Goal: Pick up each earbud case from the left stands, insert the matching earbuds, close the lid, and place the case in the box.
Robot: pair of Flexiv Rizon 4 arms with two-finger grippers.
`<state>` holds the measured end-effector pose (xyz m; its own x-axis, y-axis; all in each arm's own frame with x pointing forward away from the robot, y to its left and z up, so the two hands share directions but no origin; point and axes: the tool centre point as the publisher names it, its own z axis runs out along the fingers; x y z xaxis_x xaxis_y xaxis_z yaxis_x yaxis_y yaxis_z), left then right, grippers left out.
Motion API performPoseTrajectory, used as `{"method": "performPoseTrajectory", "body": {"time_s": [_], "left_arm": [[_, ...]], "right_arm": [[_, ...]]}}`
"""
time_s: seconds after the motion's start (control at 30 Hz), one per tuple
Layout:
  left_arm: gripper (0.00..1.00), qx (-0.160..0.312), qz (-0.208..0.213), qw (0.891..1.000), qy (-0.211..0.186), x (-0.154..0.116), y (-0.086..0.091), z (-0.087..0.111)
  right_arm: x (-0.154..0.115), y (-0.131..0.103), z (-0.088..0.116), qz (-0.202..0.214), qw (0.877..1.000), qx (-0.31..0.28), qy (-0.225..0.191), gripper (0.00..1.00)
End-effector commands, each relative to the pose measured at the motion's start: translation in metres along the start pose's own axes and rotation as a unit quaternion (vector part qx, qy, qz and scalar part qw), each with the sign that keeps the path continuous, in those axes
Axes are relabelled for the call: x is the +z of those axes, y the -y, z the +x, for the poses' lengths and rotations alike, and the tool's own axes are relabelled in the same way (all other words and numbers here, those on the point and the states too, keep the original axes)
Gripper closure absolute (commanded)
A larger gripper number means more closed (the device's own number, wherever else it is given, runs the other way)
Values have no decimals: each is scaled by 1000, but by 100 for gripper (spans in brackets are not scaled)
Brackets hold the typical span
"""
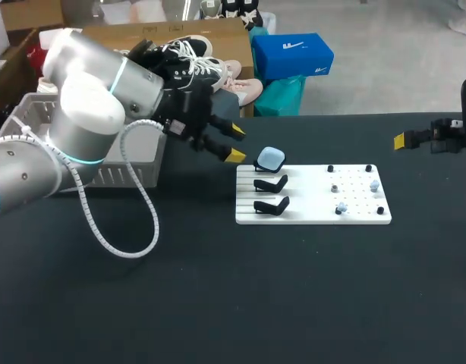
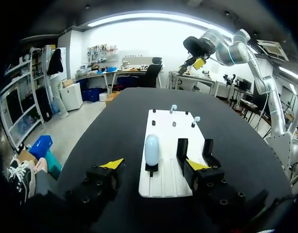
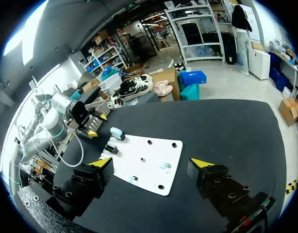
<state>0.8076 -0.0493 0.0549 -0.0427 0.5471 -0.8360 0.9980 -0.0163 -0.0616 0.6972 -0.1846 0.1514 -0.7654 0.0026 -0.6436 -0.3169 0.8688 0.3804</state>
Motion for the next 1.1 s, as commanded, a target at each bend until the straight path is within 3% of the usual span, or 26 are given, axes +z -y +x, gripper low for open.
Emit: {"method": "performPoseTrajectory", "body": {"time_s": [0.03, 0.07, 0.13, 0.2, 0.27, 0.37, 0.67, 0.8, 0.93, 1.1], "left_arm": [[7, 1, 5, 1000, 3, 9, -9, 1], [10, 1, 5, 1000, 4, 9, -10, 1], [41, 0, 4, 1000, 6, 11, -11, 1], [40, -1, 4, 1000, 7, 13, -11, 1], [31, -2, 6, 1000, 8, 16, -10, 1], [40, -1, 6, 1000, 10, 21, -10, 1], [27, 3, 11, 1000, 14, 32, -7, -2], [30, 5, 13, 1000, 16, 37, -6, -2], [41, 4, 13, 1000, 17, 43, -8, -1], [45, 5, 13, 1000, 17, 47, -8, 0]], "right_arm": [[1, 1, 0, -2, 1000, -1, 0, 0], [1, 1, 0, -2, 1000, -1, 0, 0], [1, 1, 0, -2, 1000, -1, 0, 0], [1, 1, 0, -2, 1000, -1, 0, 0], [1, 1, 0, -2, 1000, -1, 0, 0], [1, 1, 0, -2, 1000, -1, 0, 0], [1, 1, 0, -2, 1000, -1, 0, 0], [1, 1, 0, -2, 1000, -1, 0, 0], [1, 1, 0, -2, 1000, -1, 0, 0], [1, 1, 0, -2, 1000, -1, 0, 0]]}}
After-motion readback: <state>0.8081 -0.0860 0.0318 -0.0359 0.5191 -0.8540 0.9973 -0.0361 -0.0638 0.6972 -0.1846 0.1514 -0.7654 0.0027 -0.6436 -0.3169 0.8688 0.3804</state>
